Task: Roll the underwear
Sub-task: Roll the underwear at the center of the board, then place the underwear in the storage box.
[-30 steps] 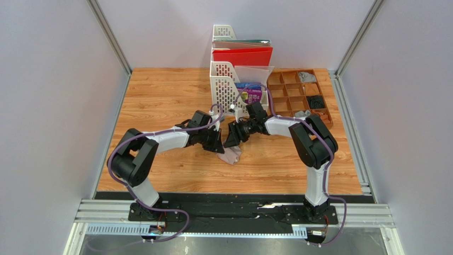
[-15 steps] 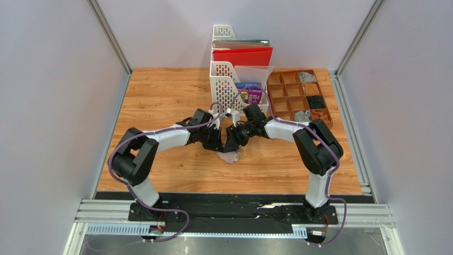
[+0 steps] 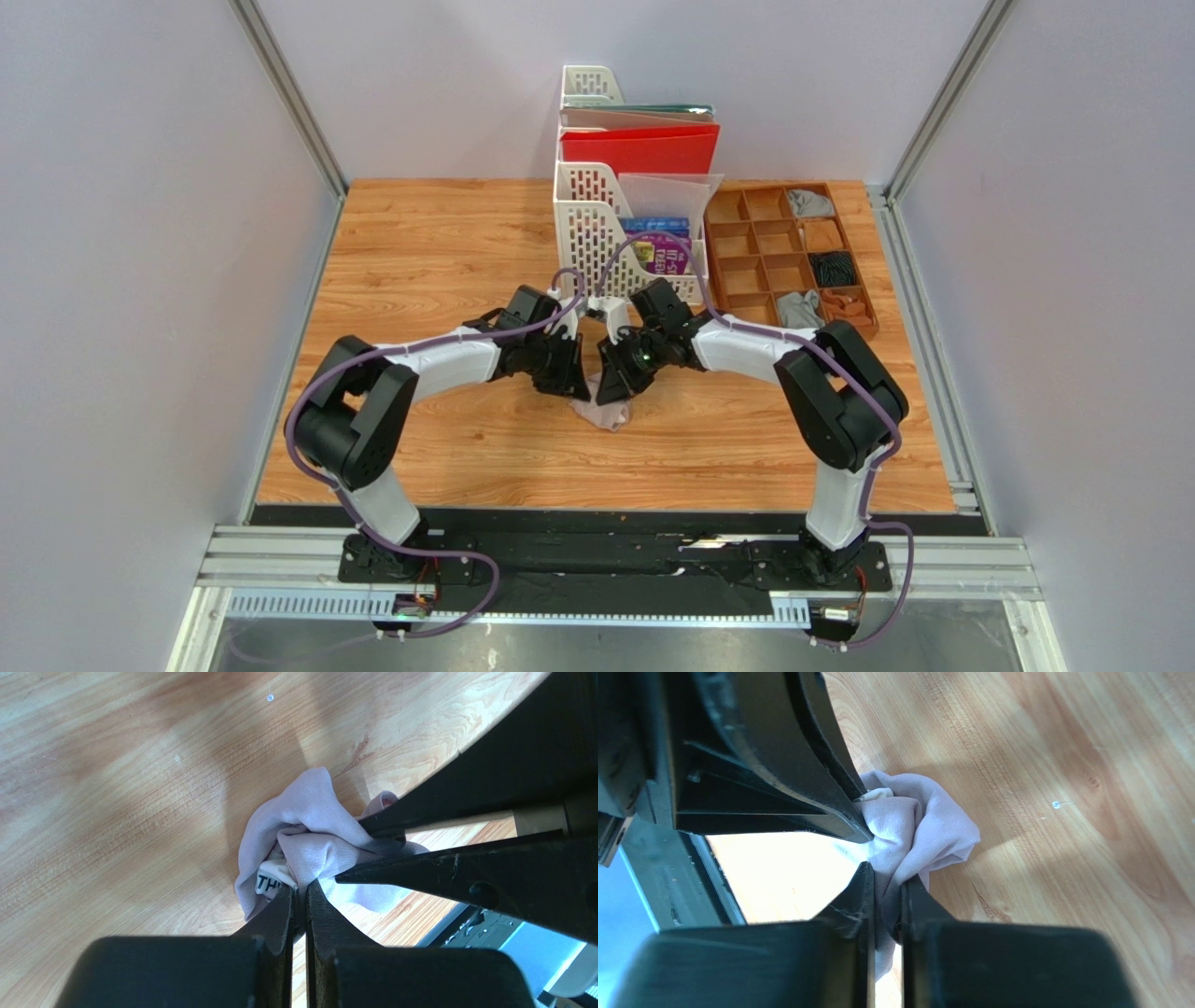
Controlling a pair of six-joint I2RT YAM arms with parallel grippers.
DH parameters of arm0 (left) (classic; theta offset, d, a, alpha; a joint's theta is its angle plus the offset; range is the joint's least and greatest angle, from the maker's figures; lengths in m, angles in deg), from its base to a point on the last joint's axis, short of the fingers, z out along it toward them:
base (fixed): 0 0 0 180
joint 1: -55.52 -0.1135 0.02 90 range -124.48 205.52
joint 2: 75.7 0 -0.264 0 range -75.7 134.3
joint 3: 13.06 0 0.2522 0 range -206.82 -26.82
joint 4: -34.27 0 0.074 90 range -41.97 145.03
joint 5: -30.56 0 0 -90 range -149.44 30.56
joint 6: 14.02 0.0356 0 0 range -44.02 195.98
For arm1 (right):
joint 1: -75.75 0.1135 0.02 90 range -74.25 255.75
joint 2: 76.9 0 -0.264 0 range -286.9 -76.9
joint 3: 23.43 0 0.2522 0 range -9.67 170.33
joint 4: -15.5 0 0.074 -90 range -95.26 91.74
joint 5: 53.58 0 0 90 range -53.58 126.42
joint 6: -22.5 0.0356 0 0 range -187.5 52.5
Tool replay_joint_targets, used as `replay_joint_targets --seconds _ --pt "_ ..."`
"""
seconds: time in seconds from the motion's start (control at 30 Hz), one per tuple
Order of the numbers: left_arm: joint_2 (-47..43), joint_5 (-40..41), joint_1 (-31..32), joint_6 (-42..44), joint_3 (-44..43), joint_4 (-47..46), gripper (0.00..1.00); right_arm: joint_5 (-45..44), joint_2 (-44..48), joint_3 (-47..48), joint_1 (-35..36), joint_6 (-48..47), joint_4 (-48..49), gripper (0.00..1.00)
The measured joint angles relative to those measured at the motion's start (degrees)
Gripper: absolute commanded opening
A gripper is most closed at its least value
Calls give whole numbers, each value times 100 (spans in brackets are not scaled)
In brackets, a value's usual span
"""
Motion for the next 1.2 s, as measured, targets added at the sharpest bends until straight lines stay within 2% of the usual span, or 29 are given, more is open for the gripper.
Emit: replay_joint_targets --seconds 0.07,0.1,0.2,0.33,0.43,0.6,0.93,1.07,1.2 --pt "0 4 0 -24 0 -20 16 -127 35 0 13 13 -37 0" --pt "0 4 2 -31 0 -26 33 -164 44 0 20 20 -50 0" --pt "-24 57 0 -96 0 -17 53 -304 68 0 35 94 -70 0" --pt "-212 179 -11 -188 -26 247 59 -605 205 -44 24 256 -109 0" --pt "-505 251 -111 -236 -103 586 69 -785 466 -151 -66 372 -181 0" --pt "-1156 304 -365 -238 -212 1123 71 -1069 1117 -197 -337 483 -485 0" --pt "-1781 326 -562 262 -1370 2428 71 -1499 2184 -101 -1108 673 -1021 0" --pt "-2009 337 -887 553 -1508 2524 71 -1639 2481 -59 -1792 717 -1213 0" --pt "-2011 17 -1305 791 -1458 2579 71 -1727 2553 11 -2573 737 -1279 0"
